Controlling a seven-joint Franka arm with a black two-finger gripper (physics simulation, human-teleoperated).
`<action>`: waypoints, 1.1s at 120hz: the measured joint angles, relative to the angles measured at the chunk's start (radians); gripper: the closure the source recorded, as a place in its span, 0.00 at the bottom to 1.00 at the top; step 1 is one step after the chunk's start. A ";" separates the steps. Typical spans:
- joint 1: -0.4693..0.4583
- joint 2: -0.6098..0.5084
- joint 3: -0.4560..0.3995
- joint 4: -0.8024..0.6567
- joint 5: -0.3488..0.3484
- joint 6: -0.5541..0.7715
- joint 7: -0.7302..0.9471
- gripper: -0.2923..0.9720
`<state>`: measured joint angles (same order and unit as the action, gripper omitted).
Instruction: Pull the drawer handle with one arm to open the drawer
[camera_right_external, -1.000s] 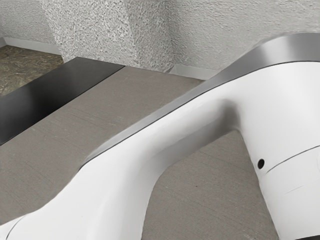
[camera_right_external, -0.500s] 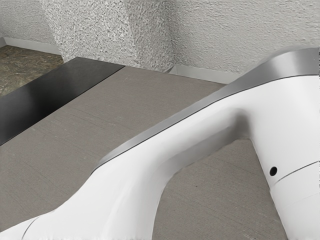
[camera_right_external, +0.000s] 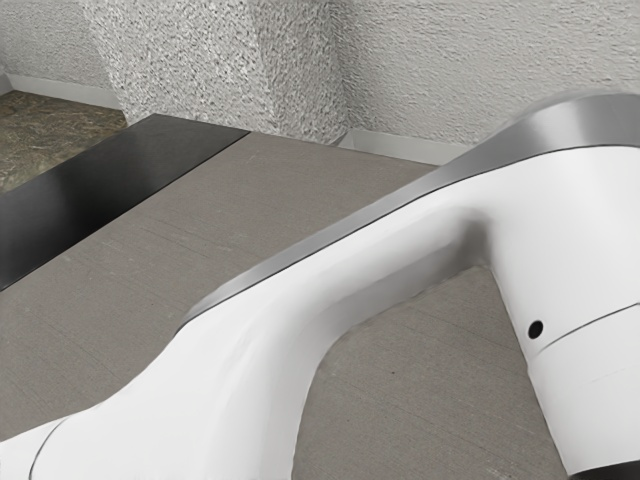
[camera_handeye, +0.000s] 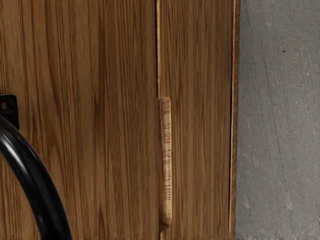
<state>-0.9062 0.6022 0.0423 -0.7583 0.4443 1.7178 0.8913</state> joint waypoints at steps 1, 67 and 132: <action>0.000 0.000 0.001 -0.001 0.000 0.000 0.000 0.25; -0.052 -0.114 0.076 -0.210 -0.003 -0.039 -0.011 0.21; -0.549 -0.715 0.221 -0.699 0.004 -0.441 -0.040 0.56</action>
<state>-1.4553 -0.1128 0.2632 -1.4575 0.4478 1.2772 0.8512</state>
